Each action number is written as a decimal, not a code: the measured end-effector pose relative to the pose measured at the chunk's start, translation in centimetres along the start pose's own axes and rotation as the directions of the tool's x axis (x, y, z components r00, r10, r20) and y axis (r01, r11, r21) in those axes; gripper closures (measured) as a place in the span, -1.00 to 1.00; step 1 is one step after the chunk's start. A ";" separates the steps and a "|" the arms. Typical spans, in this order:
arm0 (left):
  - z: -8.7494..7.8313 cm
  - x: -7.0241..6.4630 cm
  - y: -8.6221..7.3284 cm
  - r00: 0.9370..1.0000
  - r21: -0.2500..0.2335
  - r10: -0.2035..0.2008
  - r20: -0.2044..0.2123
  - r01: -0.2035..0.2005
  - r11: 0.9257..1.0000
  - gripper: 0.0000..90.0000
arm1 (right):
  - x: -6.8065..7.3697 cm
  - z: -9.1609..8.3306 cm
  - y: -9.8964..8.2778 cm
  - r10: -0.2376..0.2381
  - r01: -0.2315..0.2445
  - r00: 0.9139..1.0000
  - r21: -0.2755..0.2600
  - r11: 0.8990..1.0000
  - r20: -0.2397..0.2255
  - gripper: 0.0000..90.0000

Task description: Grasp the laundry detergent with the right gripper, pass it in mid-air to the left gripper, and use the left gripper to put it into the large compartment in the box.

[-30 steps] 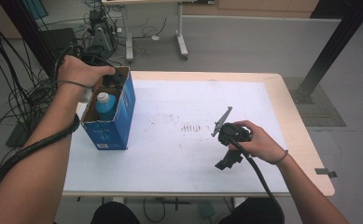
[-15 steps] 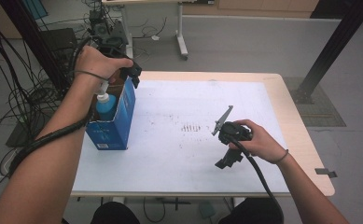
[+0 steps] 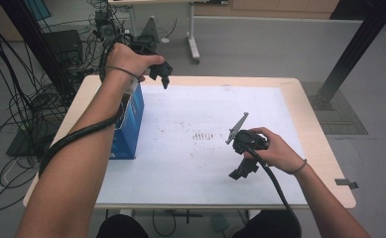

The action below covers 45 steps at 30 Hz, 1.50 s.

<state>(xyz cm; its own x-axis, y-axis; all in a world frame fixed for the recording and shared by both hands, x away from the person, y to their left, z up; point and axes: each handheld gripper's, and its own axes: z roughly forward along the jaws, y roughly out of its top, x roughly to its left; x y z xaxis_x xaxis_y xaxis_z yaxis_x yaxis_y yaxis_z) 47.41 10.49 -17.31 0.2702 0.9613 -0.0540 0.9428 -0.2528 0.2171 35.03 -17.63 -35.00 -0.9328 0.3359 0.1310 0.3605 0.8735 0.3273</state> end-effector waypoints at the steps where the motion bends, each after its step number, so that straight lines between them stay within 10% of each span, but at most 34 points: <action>1: 0.4 -0.3 0.3 1.000 -0.005 0.004 0.005 -0.004 1.000 -0.74 | 0.0 0.0 0.0 0.000 0.000 1.000 -0.001 1.000 0.001 -0.92; 18: 5.8 -0.9 2.7 0.999 -0.027 -0.044 0.006 0.044 0.999 -0.70 | 0.1 -0.7 0.1 -0.002 0.002 1.000 0.003 1.000 0.016 -0.92; 45: 4.7 -0.8 3.1 0.998 -0.013 -0.044 -0.032 0.044 0.999 -0.70 | 0.4 -0.1 0.4 0.004 -0.004 1.000 0.011 1.000 0.006 -0.92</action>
<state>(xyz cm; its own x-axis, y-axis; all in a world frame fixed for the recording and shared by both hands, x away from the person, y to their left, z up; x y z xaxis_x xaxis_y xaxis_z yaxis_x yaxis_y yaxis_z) 51.03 8.42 -21.22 0.2219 0.9746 -0.0319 0.9511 -0.2091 0.2272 34.79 -17.21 -34.76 -0.9313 0.3415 0.1264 0.3642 0.8758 0.3167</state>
